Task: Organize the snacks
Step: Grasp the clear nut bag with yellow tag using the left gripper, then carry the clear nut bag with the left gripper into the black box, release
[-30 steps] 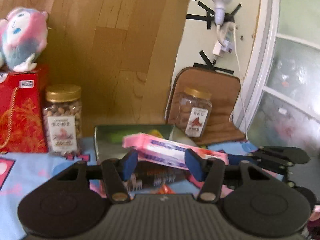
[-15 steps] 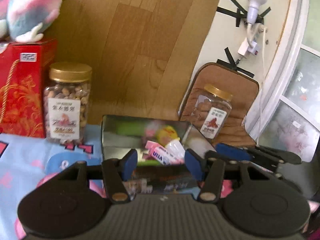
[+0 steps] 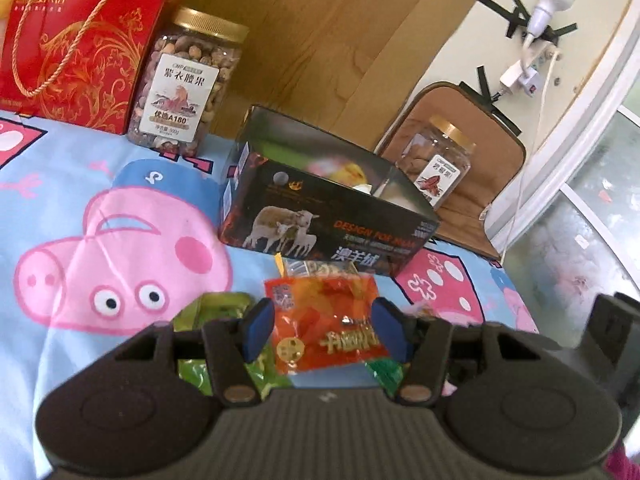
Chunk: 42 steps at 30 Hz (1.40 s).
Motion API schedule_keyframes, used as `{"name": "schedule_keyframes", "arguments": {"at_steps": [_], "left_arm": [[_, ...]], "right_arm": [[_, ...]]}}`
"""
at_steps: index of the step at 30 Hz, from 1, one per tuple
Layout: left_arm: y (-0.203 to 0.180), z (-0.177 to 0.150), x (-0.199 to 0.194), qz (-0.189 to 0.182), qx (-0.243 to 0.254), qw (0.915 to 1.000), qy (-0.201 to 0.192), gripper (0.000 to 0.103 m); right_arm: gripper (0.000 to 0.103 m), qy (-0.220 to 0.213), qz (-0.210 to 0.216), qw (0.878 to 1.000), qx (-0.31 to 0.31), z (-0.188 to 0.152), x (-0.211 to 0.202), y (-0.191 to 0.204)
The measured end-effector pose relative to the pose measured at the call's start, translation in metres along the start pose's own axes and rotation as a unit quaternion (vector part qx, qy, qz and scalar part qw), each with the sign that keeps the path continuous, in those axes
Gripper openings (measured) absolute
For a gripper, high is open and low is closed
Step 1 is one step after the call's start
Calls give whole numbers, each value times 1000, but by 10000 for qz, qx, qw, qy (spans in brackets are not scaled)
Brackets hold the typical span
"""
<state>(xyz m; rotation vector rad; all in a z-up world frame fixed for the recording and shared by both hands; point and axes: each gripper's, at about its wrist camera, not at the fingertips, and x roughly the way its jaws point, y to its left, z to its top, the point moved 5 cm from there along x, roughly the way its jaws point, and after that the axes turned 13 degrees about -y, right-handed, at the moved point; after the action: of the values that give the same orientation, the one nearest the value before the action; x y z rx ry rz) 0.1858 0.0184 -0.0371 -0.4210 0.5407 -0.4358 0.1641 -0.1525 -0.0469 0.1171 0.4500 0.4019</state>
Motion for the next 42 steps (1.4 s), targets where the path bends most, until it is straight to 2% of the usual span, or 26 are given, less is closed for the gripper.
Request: {"name": "schedule_keyframes", "arguments": {"at_steps": [2,5,7,11,13,15,17,18,20,22,25,27,31,35,39,42], "left_arm": [[0,-2,-4,0,24,10000,17,55],[-3,-2,-7,-62,88,9999,-14,55],[-4,2,-4,-45,143,9999,-41,55],[-2,15,18,-29,149,9998,84,56],[1,17,32,82,202,9996,186,62],[6,16,46,216,255,9990,282,66],[10,12,60,324,232,9983,417,67],[12,9,66,334,198,9980,502,67],[11,1,76,278,217,9977,581,61],[3,-4,79,235,460,9969,593,42],[3,-6,72,190,298,9970,683,39],[0,-5,57,31,95,9978,658,39],[-19,17,25,-238,295,9992,137,39],[-39,56,23,-311,622,9969,-368,39],[-43,91,48,-260,763,9951,-576,37],[-34,103,69,-156,716,9959,-525,37]], "right_arm": [[3,86,130,9997,203,-4,-15,7],[4,421,646,9969,149,-18,-33,25],[5,264,557,9980,114,-11,-43,20],[9,-86,93,9973,721,18,-33,-16],[10,-45,-56,9960,890,27,-15,-31],[16,166,-107,9944,1042,27,8,-43],[36,390,-168,9924,1152,23,26,-52],[38,478,-198,9912,1219,20,34,-54],[38,662,-38,9880,1392,12,43,-51],[38,734,236,9850,1547,6,48,-43],[24,602,183,9879,1419,4,45,-30],[19,521,360,9855,1575,6,35,-25],[19,-20,503,9923,1135,22,0,-4],[19,-800,385,9939,657,55,-16,7],[19,-1222,120,9902,662,86,4,-5],[20,-1273,-56,9888,779,98,28,-19]]}}
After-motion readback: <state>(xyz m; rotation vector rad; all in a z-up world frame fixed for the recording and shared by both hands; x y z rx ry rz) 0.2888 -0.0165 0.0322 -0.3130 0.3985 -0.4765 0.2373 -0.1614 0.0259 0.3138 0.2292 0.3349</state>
